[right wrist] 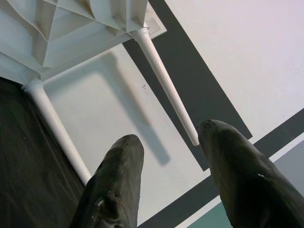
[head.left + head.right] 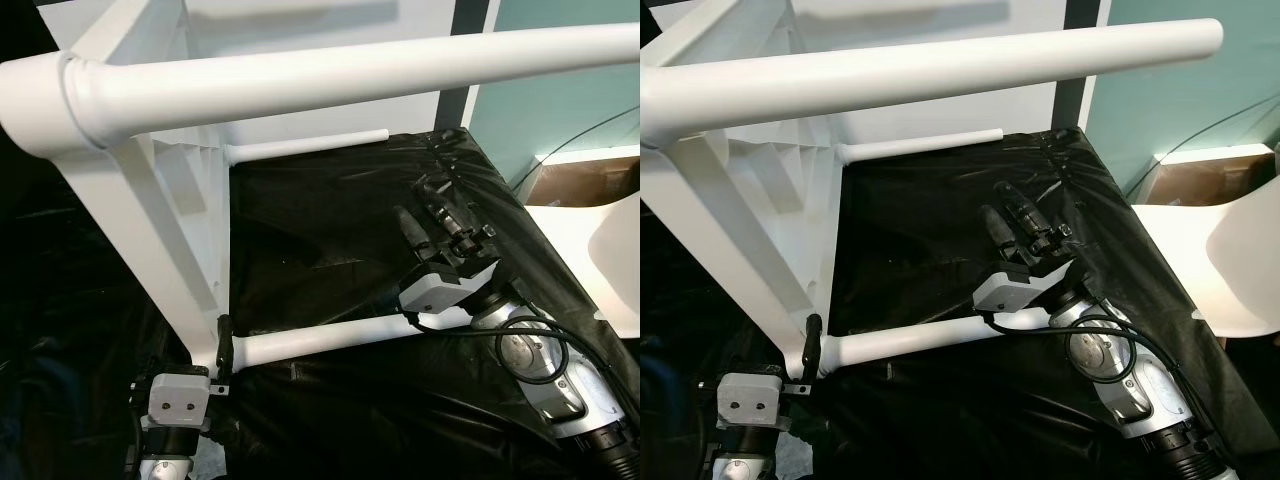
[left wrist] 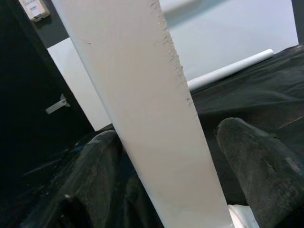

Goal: Building children table

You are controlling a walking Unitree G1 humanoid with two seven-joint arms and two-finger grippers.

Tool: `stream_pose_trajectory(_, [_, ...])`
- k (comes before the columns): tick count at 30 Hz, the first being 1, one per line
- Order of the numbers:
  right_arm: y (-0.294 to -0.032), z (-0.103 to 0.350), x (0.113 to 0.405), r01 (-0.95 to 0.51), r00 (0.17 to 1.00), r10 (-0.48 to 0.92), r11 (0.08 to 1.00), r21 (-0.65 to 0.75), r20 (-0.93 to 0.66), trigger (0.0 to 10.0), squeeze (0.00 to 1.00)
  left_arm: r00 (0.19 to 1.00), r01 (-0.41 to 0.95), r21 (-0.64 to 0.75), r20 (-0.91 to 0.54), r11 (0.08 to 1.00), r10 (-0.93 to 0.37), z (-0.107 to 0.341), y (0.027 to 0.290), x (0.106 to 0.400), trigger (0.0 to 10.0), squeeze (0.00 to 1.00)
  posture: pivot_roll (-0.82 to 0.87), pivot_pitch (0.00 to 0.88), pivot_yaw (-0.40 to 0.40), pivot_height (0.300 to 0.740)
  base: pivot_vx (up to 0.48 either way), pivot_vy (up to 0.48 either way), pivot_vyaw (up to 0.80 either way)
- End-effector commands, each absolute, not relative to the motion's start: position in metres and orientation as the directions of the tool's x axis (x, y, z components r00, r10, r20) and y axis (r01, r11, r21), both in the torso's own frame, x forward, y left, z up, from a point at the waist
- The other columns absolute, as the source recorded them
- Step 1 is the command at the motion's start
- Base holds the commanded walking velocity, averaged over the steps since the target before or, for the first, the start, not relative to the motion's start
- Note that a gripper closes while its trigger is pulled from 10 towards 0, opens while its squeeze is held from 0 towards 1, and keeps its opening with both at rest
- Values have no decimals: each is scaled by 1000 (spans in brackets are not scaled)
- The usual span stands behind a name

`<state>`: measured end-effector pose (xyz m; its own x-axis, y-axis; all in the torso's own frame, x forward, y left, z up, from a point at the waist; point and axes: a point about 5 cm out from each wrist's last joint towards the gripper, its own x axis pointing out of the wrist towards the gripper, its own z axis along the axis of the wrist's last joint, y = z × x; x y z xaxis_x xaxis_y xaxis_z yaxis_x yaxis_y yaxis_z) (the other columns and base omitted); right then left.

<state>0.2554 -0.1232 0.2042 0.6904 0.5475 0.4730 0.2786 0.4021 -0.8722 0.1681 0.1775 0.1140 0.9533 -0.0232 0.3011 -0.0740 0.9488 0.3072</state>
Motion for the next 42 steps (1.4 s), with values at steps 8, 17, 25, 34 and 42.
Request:
stream_pose_trajectory(8, [-117, 221, 255, 321, 645, 541, 448, -835, 539, 10000, 1000, 960, -61, 350, 276, 935, -40, 108, 182, 169, 10000, 0, -23, 0, 77, 740, 0, 0, 0])
stream_pose_trajectory(17, [-113, 220, 243, 401, 554, 607, 405, -822, 569, 10000, 0, 973, -39, 407, 222, 913, -57, 91, 188, 162, 10000, 0, -30, 0, 94, 740, 0, 0, 0])
stream_pose_trajectory(25, [-113, 244, 234, 505, 434, 603, 452, -735, 669, 10000, 0, 978, -37, 417, 200, 908, -52, 82, 191, 160, 10000, 0, -30, 1, 93, 740, 0, 0, 0])
stream_pose_trajectory(34, [-98, 270, 238, 549, 349, 584, 506, -665, 733, 10000, 0, 976, -21, 418, 206, 908, -72, 78, 188, 165, 10000, 0, -37, 0, 95, 740, 0, 0, 0])
stream_pose_trajectory(42, [-94, 281, 243, 559, 322, 577, 523, -643, 750, 10000, 0, 976, -29, 417, 209, 908, -65, 75, 187, 167, 10000, 0, -33, 0, 88, 740, 0, 0, 0])
